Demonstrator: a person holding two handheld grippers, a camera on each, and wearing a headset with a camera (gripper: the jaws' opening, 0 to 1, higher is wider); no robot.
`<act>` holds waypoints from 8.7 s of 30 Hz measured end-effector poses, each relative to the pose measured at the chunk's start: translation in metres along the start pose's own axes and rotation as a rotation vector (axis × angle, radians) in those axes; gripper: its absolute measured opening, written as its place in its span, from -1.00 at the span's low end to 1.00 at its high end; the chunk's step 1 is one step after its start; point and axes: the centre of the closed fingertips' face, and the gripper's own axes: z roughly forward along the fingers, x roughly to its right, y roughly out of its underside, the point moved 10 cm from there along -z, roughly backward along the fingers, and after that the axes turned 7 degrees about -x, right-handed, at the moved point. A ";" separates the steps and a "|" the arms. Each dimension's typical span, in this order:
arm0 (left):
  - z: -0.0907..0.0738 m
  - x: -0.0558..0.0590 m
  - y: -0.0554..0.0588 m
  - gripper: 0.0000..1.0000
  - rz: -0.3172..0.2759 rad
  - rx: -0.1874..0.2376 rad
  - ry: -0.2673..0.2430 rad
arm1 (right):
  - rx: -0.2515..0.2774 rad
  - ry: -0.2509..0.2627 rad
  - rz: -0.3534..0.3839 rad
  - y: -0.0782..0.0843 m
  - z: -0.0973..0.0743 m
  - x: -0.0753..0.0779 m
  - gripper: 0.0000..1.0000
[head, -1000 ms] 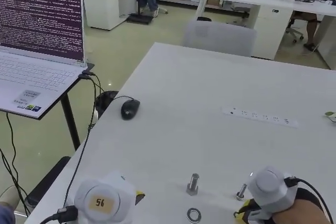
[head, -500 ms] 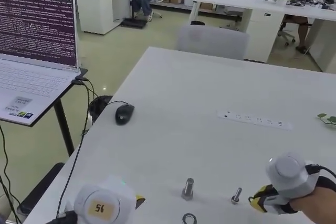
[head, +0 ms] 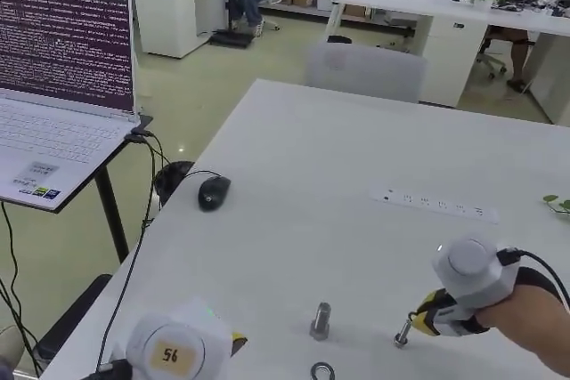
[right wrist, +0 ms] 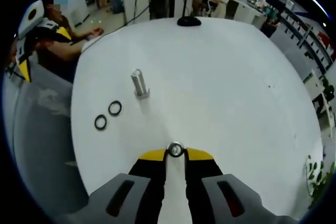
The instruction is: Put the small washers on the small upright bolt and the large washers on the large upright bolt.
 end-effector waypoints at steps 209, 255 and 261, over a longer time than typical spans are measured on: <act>-0.008 -0.011 0.009 0.37 -0.041 0.000 -0.035 | -0.011 -0.101 -0.176 -0.099 0.075 -0.052 -0.53; -0.008 -0.003 0.009 0.36 -0.037 0.006 -0.026 | 0.031 -0.293 -0.407 -0.053 0.082 -0.107 -0.50; -0.005 -0.001 0.008 0.36 -0.027 -0.001 -0.018 | -0.004 -0.228 -0.586 -0.059 0.087 -0.107 -0.38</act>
